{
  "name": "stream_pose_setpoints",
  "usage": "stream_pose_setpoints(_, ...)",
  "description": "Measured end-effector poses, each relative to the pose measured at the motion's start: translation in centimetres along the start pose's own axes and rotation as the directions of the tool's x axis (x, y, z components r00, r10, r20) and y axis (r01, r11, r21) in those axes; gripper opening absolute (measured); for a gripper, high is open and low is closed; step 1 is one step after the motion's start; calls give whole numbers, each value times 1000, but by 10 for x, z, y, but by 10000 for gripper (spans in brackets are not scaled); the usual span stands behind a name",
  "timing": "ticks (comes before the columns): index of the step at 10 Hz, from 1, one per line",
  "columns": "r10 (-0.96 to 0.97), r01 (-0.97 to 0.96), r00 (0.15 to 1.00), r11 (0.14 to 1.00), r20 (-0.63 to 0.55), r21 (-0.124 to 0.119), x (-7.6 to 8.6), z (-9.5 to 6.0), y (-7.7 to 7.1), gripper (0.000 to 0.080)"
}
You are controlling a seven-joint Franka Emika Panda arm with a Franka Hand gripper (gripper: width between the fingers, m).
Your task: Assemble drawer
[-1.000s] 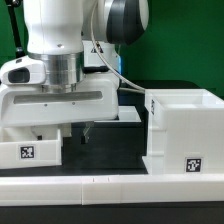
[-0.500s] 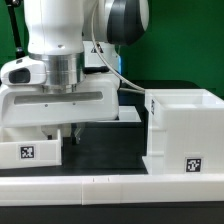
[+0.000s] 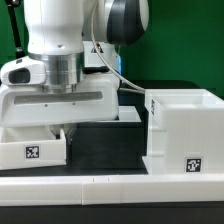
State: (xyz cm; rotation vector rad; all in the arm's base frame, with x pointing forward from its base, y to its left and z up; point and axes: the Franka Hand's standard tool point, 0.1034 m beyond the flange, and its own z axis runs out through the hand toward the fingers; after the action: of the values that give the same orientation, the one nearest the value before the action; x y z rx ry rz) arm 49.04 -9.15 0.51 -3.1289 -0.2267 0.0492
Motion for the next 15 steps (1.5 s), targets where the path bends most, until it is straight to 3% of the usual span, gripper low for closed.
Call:
stream_pose_setpoints(3,-14,14,1000,1000,0,-6,1,-1,-2,41)
stream_pose_setpoints(6,-155,155,988,987,-1,-40,15,-14,-22,42)
stream_pose_setpoints(11,-251,251,968,967,-2,-46,18,-17,-22,42)
stream_pose_setpoints(15,-661,661,750,746,35,-77,22,-15,-26,42)
